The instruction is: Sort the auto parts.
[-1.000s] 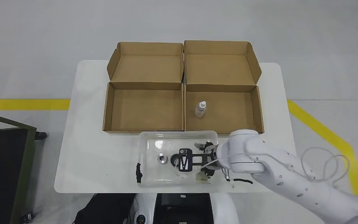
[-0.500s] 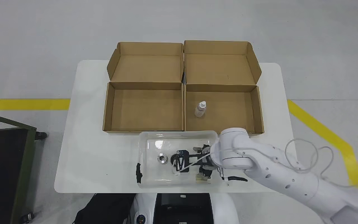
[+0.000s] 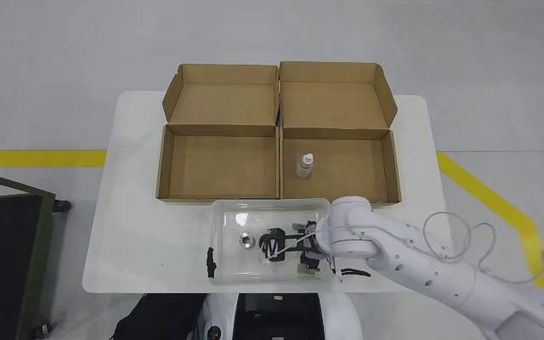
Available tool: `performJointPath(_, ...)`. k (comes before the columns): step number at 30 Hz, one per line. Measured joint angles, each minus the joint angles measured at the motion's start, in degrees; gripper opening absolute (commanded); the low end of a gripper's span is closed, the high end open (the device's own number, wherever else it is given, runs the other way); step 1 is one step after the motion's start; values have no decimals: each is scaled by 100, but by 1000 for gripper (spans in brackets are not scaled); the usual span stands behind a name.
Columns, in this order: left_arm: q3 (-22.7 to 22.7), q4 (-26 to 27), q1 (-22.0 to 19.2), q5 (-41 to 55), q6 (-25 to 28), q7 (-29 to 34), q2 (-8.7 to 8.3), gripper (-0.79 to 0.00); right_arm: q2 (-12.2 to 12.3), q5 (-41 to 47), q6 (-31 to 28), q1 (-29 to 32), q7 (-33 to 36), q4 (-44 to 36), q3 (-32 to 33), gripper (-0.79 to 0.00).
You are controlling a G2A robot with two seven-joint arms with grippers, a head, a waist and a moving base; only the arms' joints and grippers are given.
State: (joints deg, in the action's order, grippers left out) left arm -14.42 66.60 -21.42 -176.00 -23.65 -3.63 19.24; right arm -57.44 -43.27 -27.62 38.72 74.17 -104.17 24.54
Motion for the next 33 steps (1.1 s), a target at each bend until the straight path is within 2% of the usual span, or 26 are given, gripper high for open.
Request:
performJointPath(12, 0, 0, 0, 0, 0, 0, 0, 0, -28, -154, -23, 142, -9, 83, 5, 0)
performJointPath(28, 0, 0, 0, 0, 0, 0, 0, 0, 0, -775, 113, 337, -270, -82, 215, 0)
performJointPath(33, 0, 0, 0, 0, 0, 0, 0, 0, 40, -672, 1, 447, -60, -216, 279, 0)
